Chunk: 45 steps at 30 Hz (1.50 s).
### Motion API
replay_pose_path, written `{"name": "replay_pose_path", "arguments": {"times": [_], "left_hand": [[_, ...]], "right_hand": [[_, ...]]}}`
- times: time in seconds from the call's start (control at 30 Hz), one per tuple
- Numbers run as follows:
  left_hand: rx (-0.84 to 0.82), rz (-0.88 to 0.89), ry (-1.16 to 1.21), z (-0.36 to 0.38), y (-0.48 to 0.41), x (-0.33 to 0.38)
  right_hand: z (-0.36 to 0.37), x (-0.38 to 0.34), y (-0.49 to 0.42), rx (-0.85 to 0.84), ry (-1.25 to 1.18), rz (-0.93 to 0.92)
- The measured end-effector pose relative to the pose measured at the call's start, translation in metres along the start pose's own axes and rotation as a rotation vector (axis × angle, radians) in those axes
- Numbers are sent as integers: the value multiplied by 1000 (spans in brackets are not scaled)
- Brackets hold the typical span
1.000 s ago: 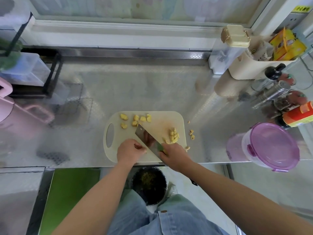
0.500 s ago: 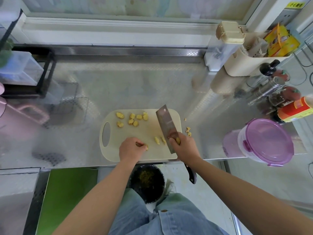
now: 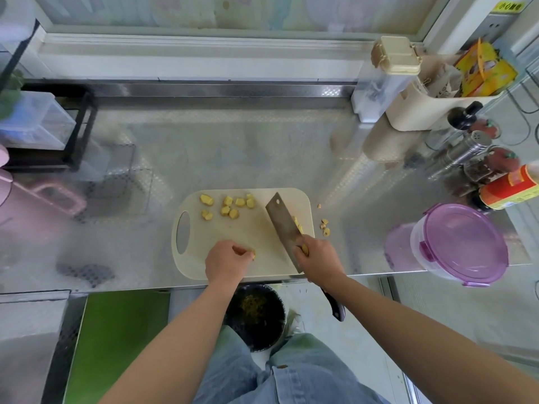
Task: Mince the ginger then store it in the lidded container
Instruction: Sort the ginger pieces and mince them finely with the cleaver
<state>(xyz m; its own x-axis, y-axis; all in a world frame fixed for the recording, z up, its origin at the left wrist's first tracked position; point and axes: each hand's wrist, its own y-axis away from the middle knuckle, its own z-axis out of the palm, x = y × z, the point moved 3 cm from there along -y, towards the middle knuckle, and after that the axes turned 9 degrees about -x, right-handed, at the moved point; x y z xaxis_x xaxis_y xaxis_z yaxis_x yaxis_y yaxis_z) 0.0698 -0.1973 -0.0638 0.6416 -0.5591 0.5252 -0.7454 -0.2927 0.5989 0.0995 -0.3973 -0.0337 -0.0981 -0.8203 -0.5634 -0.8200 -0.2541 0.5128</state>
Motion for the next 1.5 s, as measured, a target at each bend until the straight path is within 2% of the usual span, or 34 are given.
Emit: {"name": "replay_pose_path", "arguments": {"times": [0.17, 0.5, 0.63, 1.27, 1.5], "left_hand": [[6, -50, 135, 3, 1, -2], [25, -116, 284, 11, 1, -4], [25, -130, 309, 12, 0, -4], [0, -174, 345, 9, -3, 0], [-2, -182, 298, 7, -2, 1]], "right_hand": [[8, -17, 2, -78, 101, -94], [18, -30, 5, -130, 285, -124], [10, -35, 6, -119, 268, -150], [19, -55, -1, -223, 591, -184], [30, -48, -6, -193, 510, -183]]}}
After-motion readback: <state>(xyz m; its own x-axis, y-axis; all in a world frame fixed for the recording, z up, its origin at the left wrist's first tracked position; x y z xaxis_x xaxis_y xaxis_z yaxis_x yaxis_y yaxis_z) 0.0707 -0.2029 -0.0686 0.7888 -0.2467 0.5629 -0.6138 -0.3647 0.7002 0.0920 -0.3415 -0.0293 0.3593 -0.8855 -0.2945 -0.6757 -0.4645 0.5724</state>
